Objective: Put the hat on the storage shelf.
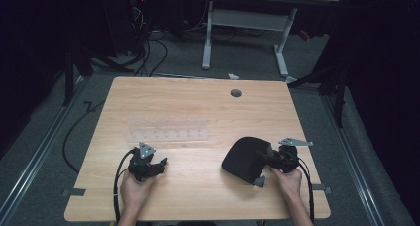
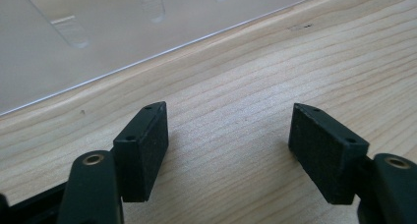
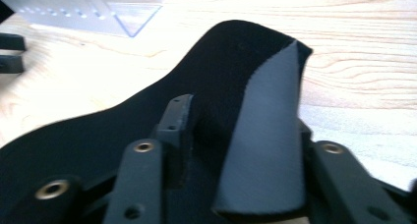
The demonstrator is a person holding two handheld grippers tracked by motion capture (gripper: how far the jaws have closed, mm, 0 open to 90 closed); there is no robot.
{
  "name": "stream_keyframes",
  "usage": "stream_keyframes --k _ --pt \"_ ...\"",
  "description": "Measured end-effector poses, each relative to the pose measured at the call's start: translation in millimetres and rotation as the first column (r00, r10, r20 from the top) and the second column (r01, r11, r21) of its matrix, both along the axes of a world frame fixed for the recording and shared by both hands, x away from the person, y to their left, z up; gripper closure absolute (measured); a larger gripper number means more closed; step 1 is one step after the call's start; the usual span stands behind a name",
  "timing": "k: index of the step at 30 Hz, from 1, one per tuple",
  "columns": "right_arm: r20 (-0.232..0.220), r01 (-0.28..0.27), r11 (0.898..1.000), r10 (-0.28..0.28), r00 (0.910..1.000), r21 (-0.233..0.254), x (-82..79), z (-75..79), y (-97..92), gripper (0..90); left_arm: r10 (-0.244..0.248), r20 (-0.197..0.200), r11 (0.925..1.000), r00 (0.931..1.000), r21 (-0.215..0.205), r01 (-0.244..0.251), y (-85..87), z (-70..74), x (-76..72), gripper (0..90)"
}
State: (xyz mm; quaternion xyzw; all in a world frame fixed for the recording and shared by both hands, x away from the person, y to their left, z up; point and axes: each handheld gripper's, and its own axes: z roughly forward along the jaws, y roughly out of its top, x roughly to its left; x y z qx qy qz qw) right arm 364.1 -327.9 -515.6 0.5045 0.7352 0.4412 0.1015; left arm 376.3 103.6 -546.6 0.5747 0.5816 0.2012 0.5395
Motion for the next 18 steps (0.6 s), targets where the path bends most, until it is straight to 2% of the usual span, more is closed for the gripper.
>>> stream_keyframes --k 9,18 --pt "0.022 -0.083 0.996 0.082 0.9964 0.04 -8.6 2.7 -2.6 80.0 0.0 0.0 1.0 1.0 0.0 0.0 0.0 0.0 0.0 31.6" --pt "0.039 -0.128 0.989 0.125 0.9913 0.07 -16.9 6.8 0.5 84.0 -0.001 -0.002 1.0 1.0 0.002 0.001 -0.4 0.1 -0.3 31.1"
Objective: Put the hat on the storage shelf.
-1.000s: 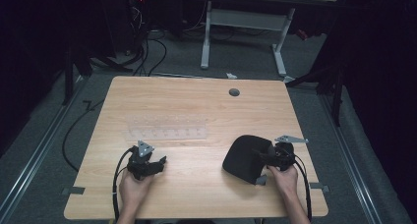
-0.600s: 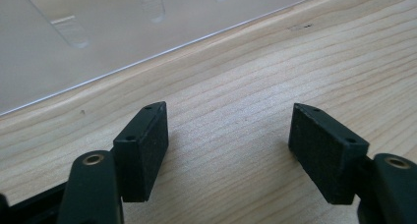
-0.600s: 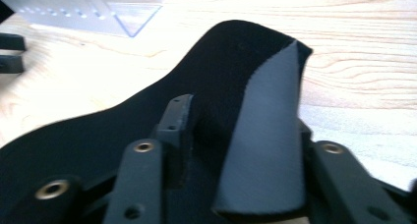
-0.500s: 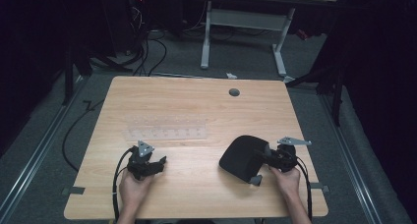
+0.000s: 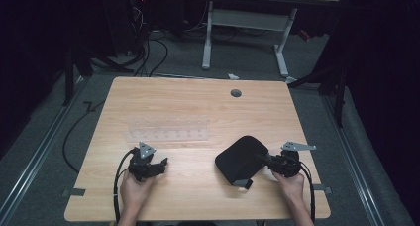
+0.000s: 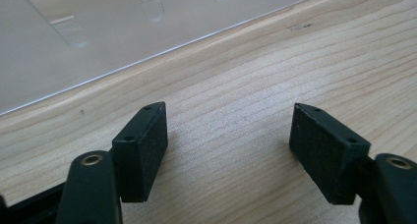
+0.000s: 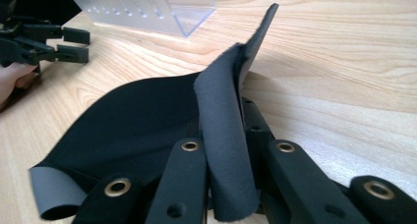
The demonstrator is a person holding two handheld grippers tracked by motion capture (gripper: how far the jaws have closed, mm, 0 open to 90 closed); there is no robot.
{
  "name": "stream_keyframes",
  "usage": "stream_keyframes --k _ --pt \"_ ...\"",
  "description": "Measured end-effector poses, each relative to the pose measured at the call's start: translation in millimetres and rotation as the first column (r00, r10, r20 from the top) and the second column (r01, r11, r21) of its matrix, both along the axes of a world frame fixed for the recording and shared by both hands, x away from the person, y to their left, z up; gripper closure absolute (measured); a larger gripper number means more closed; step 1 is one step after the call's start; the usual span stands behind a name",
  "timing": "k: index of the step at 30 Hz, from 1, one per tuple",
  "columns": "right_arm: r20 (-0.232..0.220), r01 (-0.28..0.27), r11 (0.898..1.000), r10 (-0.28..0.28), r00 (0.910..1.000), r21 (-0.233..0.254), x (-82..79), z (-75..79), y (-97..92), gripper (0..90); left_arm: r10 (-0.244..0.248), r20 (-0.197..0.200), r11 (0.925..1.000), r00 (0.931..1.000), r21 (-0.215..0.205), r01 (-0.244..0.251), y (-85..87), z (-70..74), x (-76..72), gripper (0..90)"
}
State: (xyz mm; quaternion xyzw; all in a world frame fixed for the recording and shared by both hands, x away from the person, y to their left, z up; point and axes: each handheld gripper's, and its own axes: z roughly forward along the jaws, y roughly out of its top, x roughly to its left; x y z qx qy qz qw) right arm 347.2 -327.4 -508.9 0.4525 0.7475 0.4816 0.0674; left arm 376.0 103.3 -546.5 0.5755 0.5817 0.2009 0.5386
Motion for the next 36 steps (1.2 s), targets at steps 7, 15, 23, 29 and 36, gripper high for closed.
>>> stream_keyframes --k 7,15,23,29,36 --pt "0.023 -0.016 0.999 0.015 0.9996 0.031 -7.0 5.7 1.7 84.8 0.001 0.001 1.0 1.0 -0.001 -0.001 -0.1 -0.1 0.4 31.0" --pt "0.035 -0.009 0.997 0.006 0.9994 0.07 -14.3 15.6 5.4 84.9 -0.001 0.001 1.0 1.0 -0.001 0.001 -0.1 -0.1 0.4 30.9" --pt "0.031 0.011 0.995 -0.014 0.9994 0.103 -22.1 25.0 7.0 84.9 -0.004 0.001 1.0 1.0 0.0 0.004 -0.2 0.1 0.2 30.9" --pt "-0.005 0.034 0.99 -0.033 0.9994 0.137 -24.0 31.0 16.7 84.8 -0.026 0.008 0.9997 0.9996 0.005 0.026 -1.5 0.1 -1.3 32.2" --pt "-0.015 0.029 0.99 -0.028 0.9995 0.14 -24.2 33.7 34.9 84.8 -0.124 0.039 0.9919 0.9915 -0.025 0.125 -12.0 9.5 -14.6 29.3"
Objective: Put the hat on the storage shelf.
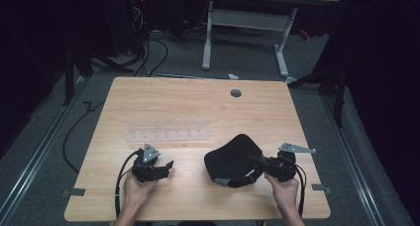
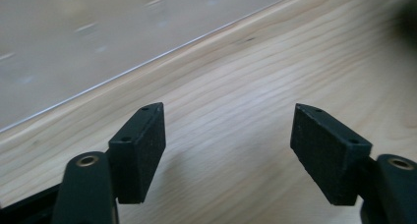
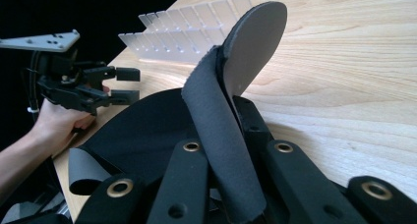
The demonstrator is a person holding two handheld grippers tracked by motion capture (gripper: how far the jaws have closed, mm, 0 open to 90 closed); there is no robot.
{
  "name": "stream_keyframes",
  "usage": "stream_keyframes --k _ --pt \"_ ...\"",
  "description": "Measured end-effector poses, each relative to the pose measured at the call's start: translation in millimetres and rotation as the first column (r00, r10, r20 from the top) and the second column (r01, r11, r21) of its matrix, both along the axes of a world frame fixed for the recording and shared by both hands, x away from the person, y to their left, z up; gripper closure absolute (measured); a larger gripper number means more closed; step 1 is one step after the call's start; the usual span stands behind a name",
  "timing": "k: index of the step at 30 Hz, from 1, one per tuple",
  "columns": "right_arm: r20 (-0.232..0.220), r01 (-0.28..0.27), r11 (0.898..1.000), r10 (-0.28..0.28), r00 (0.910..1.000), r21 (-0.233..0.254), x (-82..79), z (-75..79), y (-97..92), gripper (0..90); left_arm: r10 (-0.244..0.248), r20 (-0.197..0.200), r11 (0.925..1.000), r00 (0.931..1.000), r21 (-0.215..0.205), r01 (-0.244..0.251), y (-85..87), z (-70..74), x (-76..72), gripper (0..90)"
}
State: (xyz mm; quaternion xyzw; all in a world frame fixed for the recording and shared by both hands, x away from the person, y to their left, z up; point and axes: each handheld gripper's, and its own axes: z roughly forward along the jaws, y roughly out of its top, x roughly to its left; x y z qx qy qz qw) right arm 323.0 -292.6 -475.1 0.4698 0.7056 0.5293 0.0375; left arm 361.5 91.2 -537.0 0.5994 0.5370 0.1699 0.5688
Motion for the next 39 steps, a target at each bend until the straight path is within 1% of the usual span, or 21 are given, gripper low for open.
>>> stream_keyframes --k 1,3,4,5,6,7,8,9,10,13,15,16,17,20,21,23,24,26,32,35,39 --pt "-0.001 -0.002 1.0 0.002 1.0 -0.004 -0.6 0.7 1.7 84.7 -0.021 0.007 0.9998 0.9998 -0.005 0.021 -2.8 2.9 -2.8 28.9" --pt "-0.002 -0.006 1.0 0.006 1.0 -0.004 -0.9 1.3 3.1 84.7 -0.06 0.032 0.9982 0.9977 0.002 0.06 -9.4 8.8 -9.3 28.8" --pt "-0.002 -0.006 1.0 0.006 1.0 -0.003 -1.8 2.4 5.6 84.7 -0.1 0.06 0.9949 0.9931 0.002 0.1 -16.4 15.3 -15.7 28.4" --pt "-0.003 -0.005 1.0 0.005 1.0 -0.001 -2.0 2.7 6.5 84.7 -0.1 0.06 0.9949 0.9931 0.002 0.1 -16.4 15.3 -15.7 28.1" --pt "-0.007 -0.004 1.0 0.004 1.0 0.0 -2.2 3.0 7.0 84.7 -0.138 0.084 0.9904 0.9868 0.006 0.138 -24.3 21.0 -21.9 28.1" --pt "-0.005 -0.005 1.0 0.005 1.0 0.0 -1.9 3.0 7.5 84.7 -0.138 0.084 0.9904 0.9868 0.006 0.138 -24.3 21.0 -21.9 28.2" --pt "-0.005 -0.005 1.0 0.005 1.0 0.0 -1.9 3.0 7.5 84.7 -0.159 0.091 0.9872 0.983 0.01 0.159 -28.2 23.5 -24.8 28.2" --pt "-0.004 -0.003 1.0 0.003 1.0 0.004 -1.8 3.2 8.3 84.7 -0.186 0.099 0.9826 0.9776 0.017 0.185 -33.2 26.2 -28.3 28.0" --pt "-0.009 -0.002 1.0 0.002 1.0 0.005 -1.8 3.7 9.1 84.7 -0.199 0.103 0.9801 0.9747 0.016 0.198 -36.4 27.7 -30.4 28.0" --pt "-0.002 -0.005 1.0 0.005 1.0 0.007 -1.1 4.5 10.8 84.7 -0.255 0.119 0.9668 0.9595 0.031 0.254 -46.4 32.1 -37.2 27.8" --pt "-0.003 -0.007 1.0 0.007 1.0 0.01 -0.9 5.8 12.2 84.7 -0.276 0.122 0.9611 0.9534 0.023 0.275 -52.5 33.8 -40.2 27.9" --pt "-0.007 -0.007 1.0 0.007 1.0 0.014 -0.8 6.5 13.1 84.7 -0.291 0.117 0.9565 0.9495 0.015 0.291 -54.7 35.2 -41.7 28.2" --pt "-0.003 -0.011 1.0 0.011 0.9999 0.013 -0.1 7.0 14.2 84.6 -0.299 0.115 0.9539 0.9472 0.011 0.3 -56.0 36.0 -42.7 28.6" --pt "-0.004 -0.018 1.0 0.018 0.9998 0.008 1.5 8.7 19.3 84.6 -0.326 0.122 0.9453 0.9376 0.024 0.325 -61.8 38.0 -46.4 28.7" --pt "-0.004 -0.018 1.0 0.018 0.9998 0.008 1.5 8.7 19.3 84.6 -0.33 0.125 0.9437 0.9357 0.017 0.33 -64.5 38.6 -47.7 28.7" --pt "-0.013 -0.022 1.0 0.022 0.9997 0.003 2.5 9.2 22.5 84.6 -0.346 0.132 0.938 0.9288 0.034 0.345 -68.7 39.3 -50.1 28.8" --pt "-0.015 -0.025 1.0 0.025 0.9996 0.0 3.3 9.3 24.4 84.6 -0.349 0.134 0.9371 0.9277 0.029 0.348 -70.4 39.7 -50.9 28.8" --pt "-0.019 -0.029 1.0 0.029 0.9994 -0.004 4.0 9.4 26.8 84.5 -0.363 0.136 0.9319 0.9219 0.039 0.361 -72.9 40.7 -52.0 29.1" --pt "-0.024 -0.04 0.999 0.04 0.9989 -0.02 3.9 11.1 32.2 84.3 -0.38 0.136 0.9246 0.9148 0.034 0.379 -76.2 42.2 -53.3 33.9" --pt "-0.028 -0.044 0.998 0.043 0.9986 -0.033 2.8 12.6 34.3 84.1 -0.381 0.13 0.9246 0.9155 0.041 0.379 -77.3 41.4 -53.5 36.1" --pt "-0.028 -0.06 0.998 0.059 0.9978 -0.02 1.6 14.6 35.8 83.7 -0.376 0.13 0.9267 0.9176 0.043 0.373 -76.8 41.1 -52.1 37.9"
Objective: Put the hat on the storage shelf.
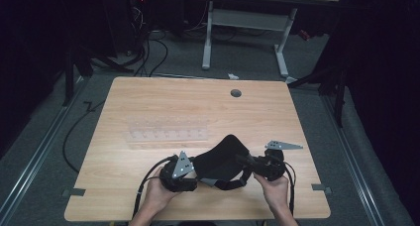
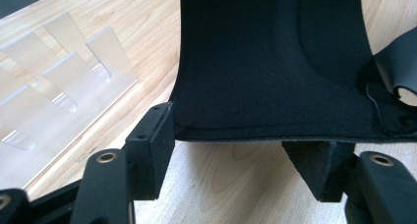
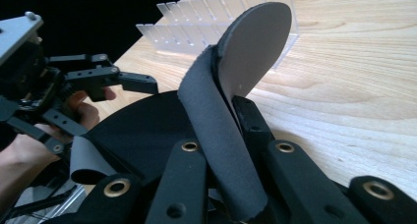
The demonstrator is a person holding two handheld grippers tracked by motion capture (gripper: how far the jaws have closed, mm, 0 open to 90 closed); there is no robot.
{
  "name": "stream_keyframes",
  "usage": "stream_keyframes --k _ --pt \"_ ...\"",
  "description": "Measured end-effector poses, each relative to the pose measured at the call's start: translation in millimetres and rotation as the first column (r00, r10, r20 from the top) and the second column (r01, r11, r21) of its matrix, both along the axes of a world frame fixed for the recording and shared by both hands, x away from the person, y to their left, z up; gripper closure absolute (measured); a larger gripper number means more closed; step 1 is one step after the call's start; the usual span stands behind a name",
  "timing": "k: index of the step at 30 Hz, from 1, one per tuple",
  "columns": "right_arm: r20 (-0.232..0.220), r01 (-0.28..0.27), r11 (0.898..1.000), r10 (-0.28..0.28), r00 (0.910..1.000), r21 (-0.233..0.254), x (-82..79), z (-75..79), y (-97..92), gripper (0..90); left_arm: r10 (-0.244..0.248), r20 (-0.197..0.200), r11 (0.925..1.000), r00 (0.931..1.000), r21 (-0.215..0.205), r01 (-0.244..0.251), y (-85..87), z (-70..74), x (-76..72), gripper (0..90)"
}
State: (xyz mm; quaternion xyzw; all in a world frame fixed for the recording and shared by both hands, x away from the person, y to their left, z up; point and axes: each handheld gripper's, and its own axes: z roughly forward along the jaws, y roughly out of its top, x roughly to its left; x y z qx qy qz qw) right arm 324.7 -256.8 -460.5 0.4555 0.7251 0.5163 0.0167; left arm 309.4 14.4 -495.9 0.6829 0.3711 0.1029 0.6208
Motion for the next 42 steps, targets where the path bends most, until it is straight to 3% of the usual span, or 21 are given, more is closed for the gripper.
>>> stream_keyframes --k 15,18,22,24,27,31,36,39,40,42 --pt "-0.002 -0.035 0.998 0.035 0.9994 0.046 0.5 2.6 9.2 83.4 -0.013 0.002 0.9999 0.9999 0.004 0.013 -5.8 5.4 -0.2 49.4" --pt "-0.001 -0.038 0.998 0.038 0.9993 0.049 0.5 3.7 11.1 83.3 -0.024 0.002 0.9995 0.9997 0.021 0.024 -7.4 6.7 -0.1 50.8" --pt "0.0 -0.034 0.997 0.034 0.9994 0.065 2.2 4.5 11.1 82.8 -0.046 -0.009 0.9989 0.9989 -0.004 0.046 -8.3 11.0 -2.6 54.9" --pt "0.006 -0.036 0.997 0.036 0.9993 0.069 4.5 5.3 9.7 80.7 -0.088 -0.028 0.9959 0.9957 -0.024 0.087 -7.2 14.6 -4.9 64.9" --pt "0.006 -0.034 0.997 0.034 0.9994 0.062 5.5 5.1 10.0 79.1 -0.108 -0.063 0.9939 0.9922 -0.029 0.106 -6.6 16.2 -3.6 69.3" --pt "-0.002 -0.016 0.998 0.016 0.9999 0.055 9.7 1.6 7.0 78.3 -0.144 -0.067 0.9895 0.9873 -0.009 0.144 -6.6 18.3 -4.7 79.4" --pt "-0.008 -0.002 0.998 0.002 1.0 0.065 11.3 0.2 3.9 73.9 -0.203 -0.078 0.979 0.976 -0.029 0.202 -7.7 21.5 -8.5 85.8" --pt "0.004 0.005 0.997 -0.005 1.0 0.071 11.8 0.1 1.5 67.0 -0.231 -0.089 0.973 0.9689 -0.018 0.23 -9.5 20.0 -10.3 86.4" --pt "0.013 0.007 0.997 -0.008 0.9999 0.073 12.3 0.3 -1.0 60.2 -0.235 -0.093 0.9719 0.9674 -0.019 0.235 -9.8 19.1 -10.6 86.5" --pt "0.02 0.009 0.997 -0.01 0.9998 0.072 12.1 0.3 -3.0 57.5 -0.228 -0.095 0.9736 0.969 -0.03 0.226 -7.9 19.5 -9.6 86.5"
